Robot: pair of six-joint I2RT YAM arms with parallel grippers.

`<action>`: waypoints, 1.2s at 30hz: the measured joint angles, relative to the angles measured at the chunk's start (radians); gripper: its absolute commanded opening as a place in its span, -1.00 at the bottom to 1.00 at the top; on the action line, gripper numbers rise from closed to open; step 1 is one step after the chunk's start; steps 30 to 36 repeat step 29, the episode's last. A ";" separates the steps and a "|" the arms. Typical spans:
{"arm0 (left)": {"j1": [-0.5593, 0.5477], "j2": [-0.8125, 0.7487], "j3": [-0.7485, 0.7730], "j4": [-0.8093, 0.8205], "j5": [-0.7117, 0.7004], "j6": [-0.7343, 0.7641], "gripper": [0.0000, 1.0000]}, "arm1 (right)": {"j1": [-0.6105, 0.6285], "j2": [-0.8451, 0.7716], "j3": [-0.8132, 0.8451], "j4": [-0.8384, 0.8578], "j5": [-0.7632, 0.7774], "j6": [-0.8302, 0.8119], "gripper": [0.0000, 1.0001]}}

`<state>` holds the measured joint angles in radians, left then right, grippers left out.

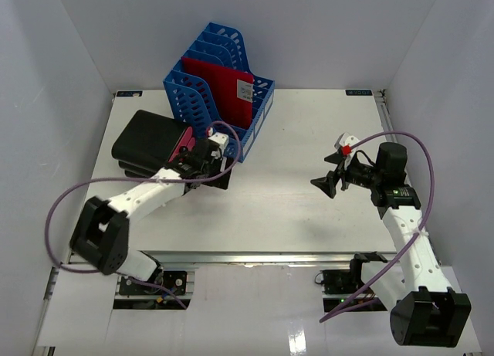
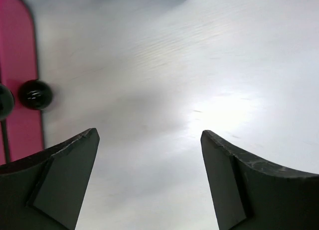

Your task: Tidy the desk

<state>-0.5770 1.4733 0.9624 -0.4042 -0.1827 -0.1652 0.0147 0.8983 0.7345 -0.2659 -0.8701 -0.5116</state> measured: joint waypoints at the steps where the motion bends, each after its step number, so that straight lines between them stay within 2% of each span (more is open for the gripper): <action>1: 0.000 -0.079 -0.027 0.018 0.060 -0.012 0.94 | 0.000 -0.004 0.000 -0.001 -0.001 -0.003 0.80; 5: -0.001 -0.371 -0.113 0.089 0.262 -0.061 0.96 | 0.000 -0.009 0.000 -0.017 -0.001 -0.009 0.80; 9: 0.000 -0.640 -0.210 0.143 0.394 -0.119 0.96 | 0.000 0.008 0.004 -0.058 0.028 -0.005 0.80; 14: 0.000 -0.915 -0.270 0.143 0.454 -0.183 0.96 | 0.000 0.014 0.007 -0.105 0.130 0.045 0.80; 17: 0.000 -1.017 -0.277 0.127 0.452 -0.207 0.96 | 0.000 -0.010 0.008 -0.109 0.200 0.085 0.80; 24: 0.000 -1.136 -0.284 0.065 0.428 -0.242 0.96 | 0.000 -0.088 0.003 -0.099 0.296 0.165 0.80; 29: 0.000 -1.156 -0.301 0.047 0.424 -0.263 0.96 | 0.000 -0.092 -0.023 -0.090 0.364 0.205 0.80; 36: 0.000 -1.156 -0.301 0.047 0.424 -0.263 0.96 | 0.000 -0.092 -0.023 -0.090 0.364 0.205 0.80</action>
